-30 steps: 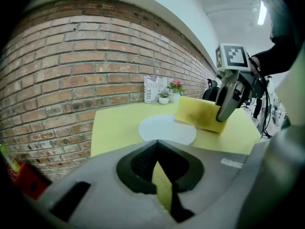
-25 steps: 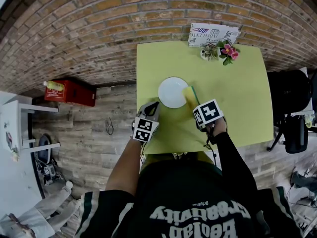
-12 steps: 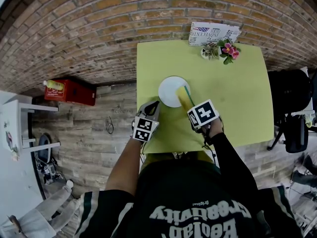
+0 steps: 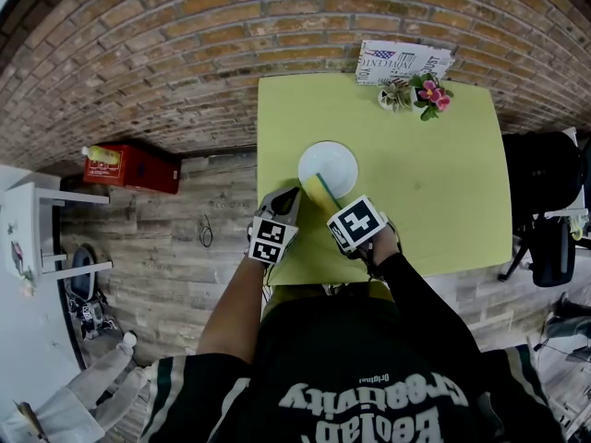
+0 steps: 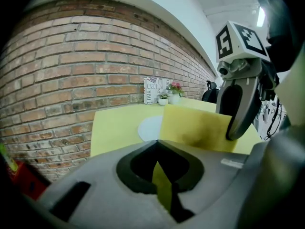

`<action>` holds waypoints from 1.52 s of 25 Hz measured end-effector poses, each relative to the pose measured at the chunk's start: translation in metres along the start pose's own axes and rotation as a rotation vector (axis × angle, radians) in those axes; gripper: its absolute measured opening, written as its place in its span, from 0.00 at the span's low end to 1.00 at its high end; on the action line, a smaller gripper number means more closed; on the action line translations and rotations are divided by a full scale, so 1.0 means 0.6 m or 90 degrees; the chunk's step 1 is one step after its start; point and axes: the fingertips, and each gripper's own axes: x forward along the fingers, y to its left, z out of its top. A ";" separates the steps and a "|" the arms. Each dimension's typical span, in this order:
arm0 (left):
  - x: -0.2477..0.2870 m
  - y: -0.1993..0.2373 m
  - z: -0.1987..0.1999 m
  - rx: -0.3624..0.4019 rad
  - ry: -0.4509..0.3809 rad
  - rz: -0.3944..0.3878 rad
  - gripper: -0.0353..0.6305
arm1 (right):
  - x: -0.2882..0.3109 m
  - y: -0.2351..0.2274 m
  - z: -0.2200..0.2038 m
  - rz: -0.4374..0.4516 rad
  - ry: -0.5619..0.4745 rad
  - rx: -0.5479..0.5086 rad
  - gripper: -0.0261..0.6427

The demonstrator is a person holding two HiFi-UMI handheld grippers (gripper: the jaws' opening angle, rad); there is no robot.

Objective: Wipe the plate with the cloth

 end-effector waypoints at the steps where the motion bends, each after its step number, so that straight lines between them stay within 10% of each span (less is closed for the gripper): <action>1: 0.000 0.000 0.001 0.000 -0.001 0.000 0.06 | 0.003 0.004 -0.001 0.002 0.004 -0.004 0.24; 38: -0.001 0.010 -0.003 -0.027 0.001 0.027 0.06 | -0.027 -0.091 -0.055 -0.027 -0.001 0.094 0.25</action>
